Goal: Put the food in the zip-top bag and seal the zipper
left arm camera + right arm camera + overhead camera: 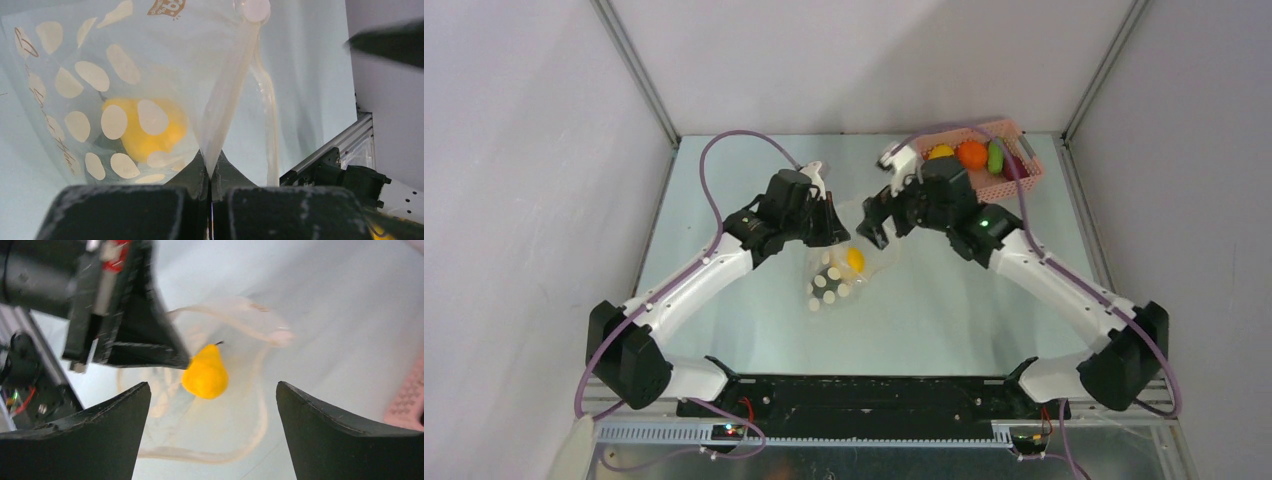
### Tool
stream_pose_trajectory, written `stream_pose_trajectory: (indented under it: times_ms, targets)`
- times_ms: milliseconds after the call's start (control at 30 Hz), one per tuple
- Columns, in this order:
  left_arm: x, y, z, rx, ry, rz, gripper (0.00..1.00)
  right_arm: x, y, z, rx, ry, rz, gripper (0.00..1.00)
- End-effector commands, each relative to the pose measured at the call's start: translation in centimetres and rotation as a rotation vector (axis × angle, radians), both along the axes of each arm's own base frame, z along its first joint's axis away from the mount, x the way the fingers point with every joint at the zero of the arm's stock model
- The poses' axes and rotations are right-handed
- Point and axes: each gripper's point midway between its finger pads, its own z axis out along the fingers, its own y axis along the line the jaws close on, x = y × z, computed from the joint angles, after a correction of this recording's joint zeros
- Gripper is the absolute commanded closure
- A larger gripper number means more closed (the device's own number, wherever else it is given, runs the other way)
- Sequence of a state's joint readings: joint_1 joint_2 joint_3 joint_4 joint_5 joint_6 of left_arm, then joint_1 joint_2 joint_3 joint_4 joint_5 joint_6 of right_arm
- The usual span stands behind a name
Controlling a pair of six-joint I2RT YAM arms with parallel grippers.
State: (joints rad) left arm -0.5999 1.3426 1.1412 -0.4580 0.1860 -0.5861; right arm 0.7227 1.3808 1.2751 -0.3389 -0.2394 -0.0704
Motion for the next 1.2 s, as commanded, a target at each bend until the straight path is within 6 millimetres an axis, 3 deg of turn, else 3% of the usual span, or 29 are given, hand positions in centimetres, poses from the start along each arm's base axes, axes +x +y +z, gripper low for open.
stream_pose_trajectory:
  times_ms: [0, 33, 67, 100, 200, 300, 333, 367, 400, 433, 467, 500, 533, 567, 600, 633, 667, 700, 733, 767, 800, 833, 1167]
  targets:
    - [0.5, -0.2, 2.3, -0.026, -0.065, 0.001, 1.00, 4.6, -6.1, 3.7, 0.117, -0.010, -0.316, 0.01]
    - [0.5, -0.2, 2.3, -0.022, -0.067, 0.001, 1.00, 5.5, -7.2, 3.8, 0.156, 0.027, -0.391, 0.01]
    - [0.5, -0.2, 2.3, -0.022, -0.069, 0.000, 1.00, 7.3, -9.8, 3.6, 0.166, 0.038, -0.499, 0.01]
    - [0.6, -0.2, 2.3, -0.021, -0.069, 0.001, 1.00, 8.2, -10.7, 3.1, 0.199, 0.082, -0.562, 0.01]
    - [0.7, 0.1, 2.1, -0.007, -0.076, 0.004, 1.00, 11.4, -16.1, 1.4, 0.238, 0.150, -0.782, 0.01]
    - [0.6, 0.2, 1.7, 0.009, -0.077, -0.001, 1.00, 14.0, -18.9, -1.3, 0.231, 0.208, -0.915, 0.01]
    - [0.6, 0.2, 1.5, 0.013, -0.077, -0.006, 1.00, 15.0, -20.1, -1.3, 0.230, 0.202, -0.963, 0.01]
    - [0.6, 0.3, 1.4, 0.015, -0.076, -0.007, 1.00, 15.9, -21.0, -2.8, 0.196, 0.225, -1.005, 0.01]
    - [0.6, 0.3, 1.3, 0.018, -0.074, -0.008, 1.00, 16.8, -21.2, -2.3, 0.196, 0.216, -1.018, 0.01]
    - [0.6, 0.2, 1.2, 0.018, -0.072, -0.009, 1.00, 17.6, -21.6, -4.1, 0.152, 0.251, -1.046, 0.01]
    - [0.6, 0.2, 1.2, 0.019, -0.073, -0.010, 1.00, 18.7, -21.6, -2.9, 0.166, 0.230, -1.053, 0.02]
    - [0.6, 0.1, 1.2, 0.017, -0.073, -0.014, 1.00, 20.2, -21.8, -3.4, 0.146, 0.238, -1.078, 0.02]
    - [0.6, 0.0, 1.2, 0.014, -0.077, -0.022, 1.00, 21.3, -21.9, -5.4, 0.113, 0.270, -1.096, 0.02]
    - [0.6, -0.1, 1.2, 0.010, -0.076, -0.029, 1.00, 22.4, -22.2, -4.4, 0.115, 0.252, -1.118, 0.02]
    - [0.5, -0.2, 1.3, 0.007, -0.081, -0.032, 1.00, 23.3, -22.2, -6.6, 0.077, 0.288, -1.132, 0.02]
    - [0.5, -0.1, 1.3, 0.008, -0.083, -0.033, 1.00, 24.2, -22.4, -5.3, 0.081, 0.274, -1.147, 0.02]
    - [0.5, -0.1, 1.3, 0.007, -0.085, -0.033, 1.00, 25.0, -22.5, -7.5, 0.045, 0.309, -1.162, 0.02]
    - [0.6, 0.0, 1.3, 0.011, -0.088, -0.030, 1.00, 25.7, -22.7, -6.4, 0.047, 0.294, -1.176, 0.03]
    - [0.5, 0.0, 1.3, 0.011, -0.090, -0.029, 1.00, 26.1, -22.8, -8.3, 0.010, 0.326, -1.191, 0.04]
    - [0.6, 0.1, 1.3, 0.012, -0.093, -0.025, 1.00, 26.9, -23.0, -7.4, 0.021, 0.302, -1.212, 0.05]
    - [0.5, 0.1, 1.3, 0.012, -0.092, -0.025, 1.00, 27.0, -23.2, -8.9, -0.014, 0.324, -1.225, 0.07]
    - [0.5, 0.1, 1.3, 0.013, -0.094, -0.025, 1.00, 27.5, -23.3, -8.6, -0.010, 0.318, -1.231, 0.07]
    - [0.5, 0.1, 1.1, 0.012, -0.090, -0.031, 1.00, 27.3, -22.7, -14.4, -0.075, 0.429, -1.234, 0.09]
